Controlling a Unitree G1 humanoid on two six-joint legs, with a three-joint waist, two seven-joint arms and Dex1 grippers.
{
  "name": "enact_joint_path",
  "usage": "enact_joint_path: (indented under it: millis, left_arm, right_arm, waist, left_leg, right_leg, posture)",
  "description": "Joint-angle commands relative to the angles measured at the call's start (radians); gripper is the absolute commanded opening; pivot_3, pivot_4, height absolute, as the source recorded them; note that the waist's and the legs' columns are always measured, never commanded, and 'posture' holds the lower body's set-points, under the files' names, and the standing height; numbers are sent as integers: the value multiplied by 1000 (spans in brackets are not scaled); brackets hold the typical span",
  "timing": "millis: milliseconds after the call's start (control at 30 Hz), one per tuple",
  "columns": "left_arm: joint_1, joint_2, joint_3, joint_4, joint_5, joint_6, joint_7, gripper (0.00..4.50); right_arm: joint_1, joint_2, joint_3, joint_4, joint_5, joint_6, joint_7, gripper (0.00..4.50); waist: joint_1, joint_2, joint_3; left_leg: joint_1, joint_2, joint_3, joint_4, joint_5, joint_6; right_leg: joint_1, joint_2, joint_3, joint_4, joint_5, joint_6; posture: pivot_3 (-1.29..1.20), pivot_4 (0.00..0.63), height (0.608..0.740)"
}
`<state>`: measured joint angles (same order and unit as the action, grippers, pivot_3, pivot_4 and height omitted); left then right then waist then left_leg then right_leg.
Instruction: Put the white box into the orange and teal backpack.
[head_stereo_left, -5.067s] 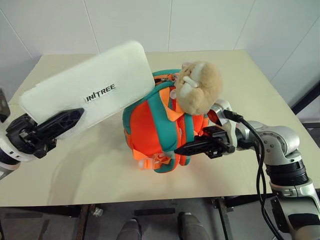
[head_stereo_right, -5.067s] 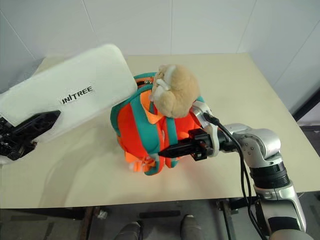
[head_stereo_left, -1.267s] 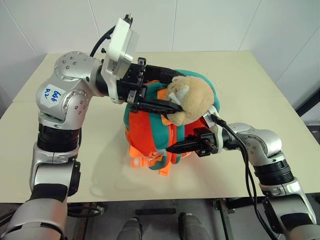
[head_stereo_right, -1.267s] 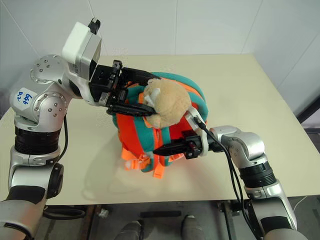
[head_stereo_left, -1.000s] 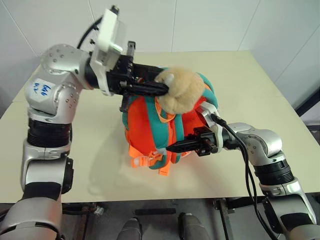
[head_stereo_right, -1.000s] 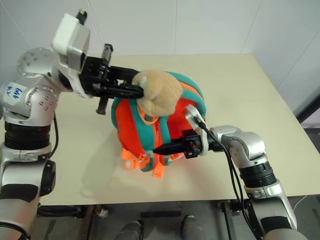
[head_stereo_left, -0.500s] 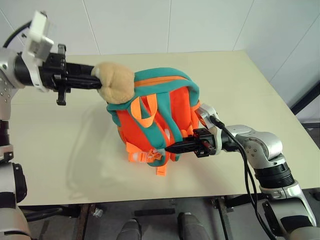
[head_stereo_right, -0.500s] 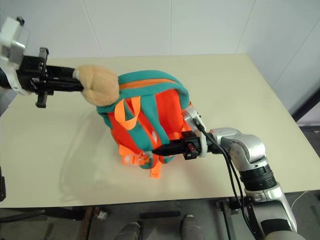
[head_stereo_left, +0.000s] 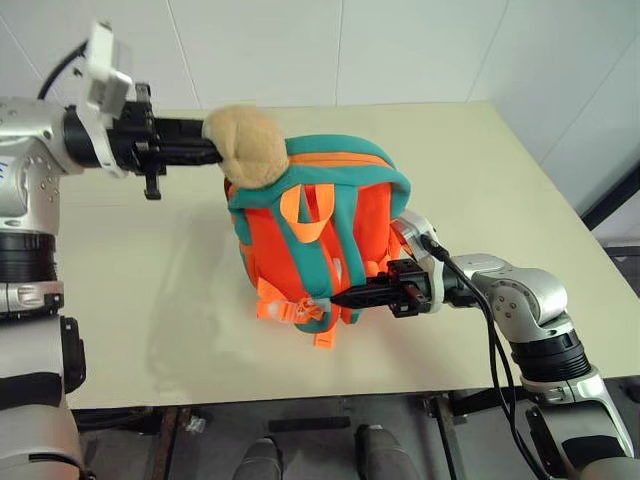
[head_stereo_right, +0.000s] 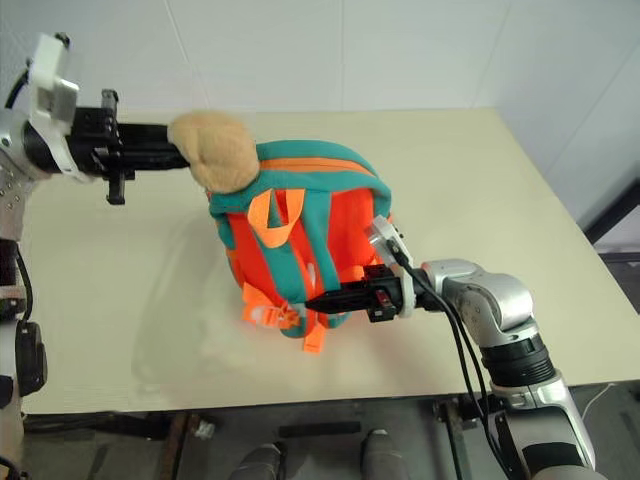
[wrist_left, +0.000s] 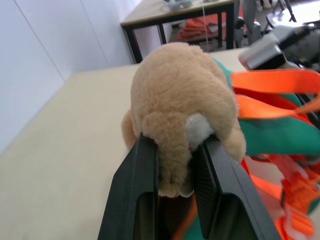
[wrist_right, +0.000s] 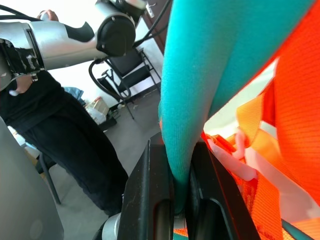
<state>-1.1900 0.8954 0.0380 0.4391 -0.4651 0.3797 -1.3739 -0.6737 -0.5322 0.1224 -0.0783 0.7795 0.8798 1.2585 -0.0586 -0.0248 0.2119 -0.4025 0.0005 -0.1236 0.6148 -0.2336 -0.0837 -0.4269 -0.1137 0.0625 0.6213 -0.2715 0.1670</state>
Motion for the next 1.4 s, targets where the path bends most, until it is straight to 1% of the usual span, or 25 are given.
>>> enact_joint_path:
  millis: [33,133,267,333,400,467,533,700,800,867,933,1033,1100,1167,1233,1333,1367,1400]
  left_arm:
    - [-99,62,37,74,46,-24,0,801]
    - [-134,97,31,121,71,-37,-26,801]
    - [-129,178,17,144,79,29,-99,801]
    - [-122,198,23,147,65,63,-116,801]
    - [-118,200,45,151,38,102,-109,801]
    - [-90,201,57,150,36,98,-95,801]
    - [-41,186,75,131,41,61,-66,801]
    - [104,157,122,42,23,42,-22,801]
    - [133,135,199,45,-24,54,35,801]
    - [143,115,295,57,-88,102,112,801]
    - [178,108,364,49,-138,154,162,801]
    - [267,86,456,6,-207,219,237,801]
    - [338,74,496,-30,-223,228,276,801]
    - [420,65,514,-68,-210,199,301,801]
    - [469,47,533,-93,-200,166,344,801]
    - [537,28,522,-121,-133,47,396,801]
    - [557,22,508,-121,-90,-35,416,801]
    - [572,19,495,-121,-69,-74,428,801]
  right_arm:
    - [11,9,-7,-27,20,-4,10,0]
    - [18,19,-6,-30,20,-7,5,0]
    - [25,35,-6,-29,16,-13,0,0]
    - [28,41,-5,-29,15,-16,-3,0]
    - [31,46,-2,-28,13,-21,-6,0]
    - [32,51,0,-26,10,-26,-8,0]
    - [33,58,-2,-25,11,-28,-14,0]
    - [34,70,-4,-25,10,-28,-25,0]
    - [34,75,-5,-23,9,-28,-28,0]
    - [34,78,-7,-21,9,-29,-32,0]
    - [36,81,-10,-20,10,-29,-38,0]
    - [40,85,-9,-21,10,-30,-42,0]
    - [41,87,-7,-21,10,-30,-44,0]
    - [39,89,-6,-19,11,-28,-44,0]
    - [36,90,-4,-17,10,-30,-42,0]
    - [30,90,-2,-8,8,-32,-38,0]
    - [27,91,-1,-5,7,-33,-37,0]
    - [25,92,0,-2,7,-34,-37,0]
  waist:
    - [-1,0,0]
    - [-2,0,0]
    - [-5,0,0]
    - [-5,0,0]
    - [-1,0,0]
    - [1,0,0]
    - [-2,0,0]
    - [-5,0,0]
    - [-1,0,0]
    - [1,0,0]
    - [-4,0,0]
    - [-9,0,0]
    - [-13,0,0]
    - [-16,0,0]
    - [-17,0,0]
    - [-14,-1,0]
    - [-14,-1,0]
    - [-13,-1,0]
  left_leg:
    - [0,0,0,0,0,0]
    - [0,0,0,-1,0,0]
    - [0,0,0,-1,0,0]
    - [0,0,0,-1,0,0]
    - [0,0,0,-1,0,0]
    - [0,0,0,-1,0,0]
    - [0,0,0,-1,0,0]
    - [0,1,0,-1,0,0]
    - [0,1,0,0,0,0]
    - [0,1,0,0,0,0]
    - [0,1,0,0,0,0]
    - [1,1,0,0,0,0]
    - [1,1,0,0,0,0]
    - [1,1,0,0,0,0]
    - [2,1,0,0,0,0]
    - [2,1,0,0,1,-1]
    - [3,1,0,0,1,-1]
    - [4,1,0,0,1,-1]
  right_leg:
    - [0,0,0,0,0,0]
    - [0,0,0,0,0,0]
    - [-1,0,0,0,0,0]
    - [-1,0,0,0,0,0]
    - [0,0,0,0,-1,0]
    - [0,0,0,0,-1,0]
    - [0,0,0,1,-1,0]
    - [-1,0,0,2,-1,0]
    - [-1,0,0,2,-1,0]
    - [-1,0,0,2,-1,0]
    - [-1,0,0,3,-1,0]
    - [-1,0,0,4,-1,0]
    - [-1,0,0,4,-1,0]
    - [-1,0,0,4,-1,-1]
    - [0,0,0,4,-1,-1]
    - [0,0,0,4,0,-1]
    - [0,0,0,4,0,-2]
    - [1,0,0,3,0,-2]
  posture:
    - [0,150,740]
    - [0,150,740]
    - [0,150,740]
    - [0,150,740]
    - [0,150,740]
    - [0,150,740]
    - [0,150,740]
    - [0,150,740]
    - [0,150,740]
    - [0,150,740]
    - [0,150,740]
    - [0,150,740]
    - [0,150,740]
    - [0,150,740]
    - [0,150,740]
    - [0,150,740]
    - [0,150,740]
    - [0,150,740]
